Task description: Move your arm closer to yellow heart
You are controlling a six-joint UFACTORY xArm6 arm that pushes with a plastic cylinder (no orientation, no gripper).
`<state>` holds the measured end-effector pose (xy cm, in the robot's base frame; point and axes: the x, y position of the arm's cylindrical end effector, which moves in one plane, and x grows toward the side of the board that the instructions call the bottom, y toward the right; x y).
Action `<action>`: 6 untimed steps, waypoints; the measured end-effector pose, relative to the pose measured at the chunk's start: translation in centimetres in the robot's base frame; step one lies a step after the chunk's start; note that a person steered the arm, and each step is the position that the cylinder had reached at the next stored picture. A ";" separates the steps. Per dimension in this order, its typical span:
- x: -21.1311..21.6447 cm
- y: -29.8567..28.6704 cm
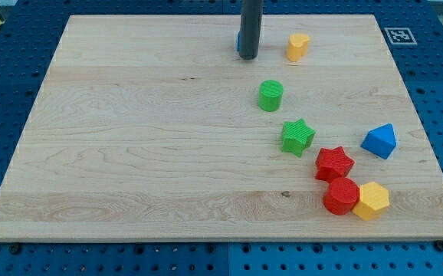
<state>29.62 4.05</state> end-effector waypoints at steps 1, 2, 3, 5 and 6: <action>-2.9 0.0; -4.0 0.0; 0.7 1.9; 5.0 11.9; 2.5 12.8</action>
